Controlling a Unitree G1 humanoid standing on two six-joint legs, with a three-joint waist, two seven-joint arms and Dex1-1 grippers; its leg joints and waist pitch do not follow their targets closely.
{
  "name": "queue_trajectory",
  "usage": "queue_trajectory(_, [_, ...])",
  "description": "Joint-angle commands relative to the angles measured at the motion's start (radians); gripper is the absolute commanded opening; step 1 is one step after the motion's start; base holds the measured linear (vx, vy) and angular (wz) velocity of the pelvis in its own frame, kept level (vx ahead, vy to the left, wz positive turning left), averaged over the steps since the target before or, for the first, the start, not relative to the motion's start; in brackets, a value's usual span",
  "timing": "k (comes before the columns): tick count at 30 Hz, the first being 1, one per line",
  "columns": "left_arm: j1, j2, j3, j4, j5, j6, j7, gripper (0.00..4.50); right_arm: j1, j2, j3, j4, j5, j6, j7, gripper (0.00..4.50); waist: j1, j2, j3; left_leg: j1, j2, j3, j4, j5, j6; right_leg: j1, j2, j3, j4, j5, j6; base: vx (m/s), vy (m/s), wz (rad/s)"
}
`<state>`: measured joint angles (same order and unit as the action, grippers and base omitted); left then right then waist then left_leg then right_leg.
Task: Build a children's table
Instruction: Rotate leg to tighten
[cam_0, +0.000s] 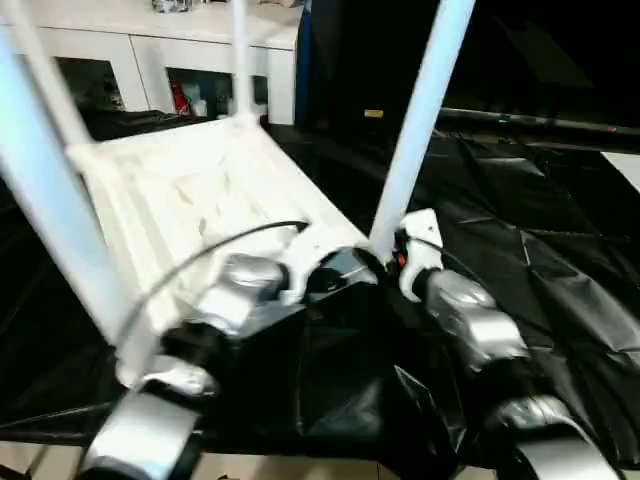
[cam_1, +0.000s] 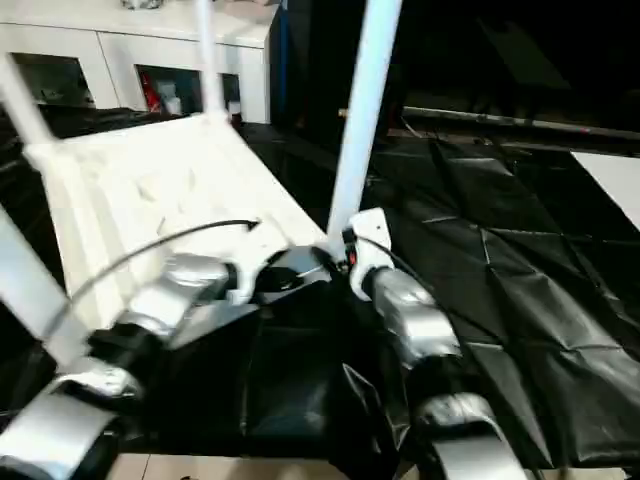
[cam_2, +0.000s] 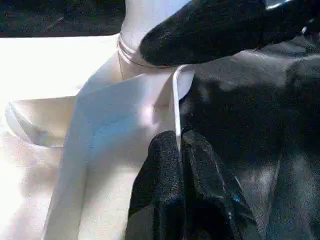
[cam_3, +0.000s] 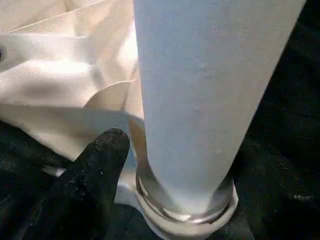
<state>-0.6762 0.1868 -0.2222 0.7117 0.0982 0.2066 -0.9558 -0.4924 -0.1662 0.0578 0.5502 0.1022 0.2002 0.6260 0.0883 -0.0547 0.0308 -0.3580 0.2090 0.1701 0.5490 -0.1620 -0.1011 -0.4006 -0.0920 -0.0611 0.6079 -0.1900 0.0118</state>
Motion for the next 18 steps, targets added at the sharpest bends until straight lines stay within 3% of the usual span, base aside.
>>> queue_trajectory(1, [0.023,-0.006,-0.026,-0.027,-0.052,-0.047,-0.090,0.00,0.038,0.000,0.127,-0.085,0.060,0.037,0.214,3.31,0.008,-0.007,-0.041,-0.002,0.017,0.003,-0.060,-0.278,0.043,0.044,-0.045,0.037,-0.092,-0.299,-0.143,0.000,0.000,0.00])
queue_trajectory(7, [0.080,0.092,-0.045,-0.137,-0.125,-0.029,-0.327,0.00,0.096,-0.113,0.176,-0.215,0.103,0.095,0.431,3.31,0.006,-0.004,-0.039,0.000,0.021,0.002,-0.064,-0.301,0.039,0.039,-0.046,0.037,-0.090,-0.312,-0.161,0.000,0.000,0.00])
queue_trajectory(10, [0.096,0.117,-0.050,-0.170,-0.138,-0.001,-0.381,0.00,0.108,-0.138,0.187,-0.233,0.099,0.104,0.470,3.31,0.007,-0.002,-0.040,0.003,0.022,0.004,-0.063,-0.299,0.040,0.036,-0.046,0.039,-0.086,-0.277,-0.179,0.000,0.000,0.00])
queue_trajectory(12, [0.100,0.125,-0.053,-0.181,-0.142,0.009,-0.396,0.00,0.110,-0.146,0.190,-0.235,0.100,0.107,0.480,3.02,0.009,-0.003,-0.041,0.004,0.024,0.005,-0.061,-0.287,0.038,0.036,-0.046,0.040,-0.082,-0.254,-0.188,0.000,0.000,0.00])
queue_trajectory(18, [0.119,0.141,-0.054,-0.212,-0.152,0.023,-0.430,0.00,0.118,-0.167,0.199,-0.260,0.105,0.142,0.508,2.70,0.016,-0.002,-0.043,0.002,0.021,0.007,-0.059,-0.248,0.038,0.043,-0.044,0.039,-0.075,-0.194,-0.196,0.000,0.000,0.00])
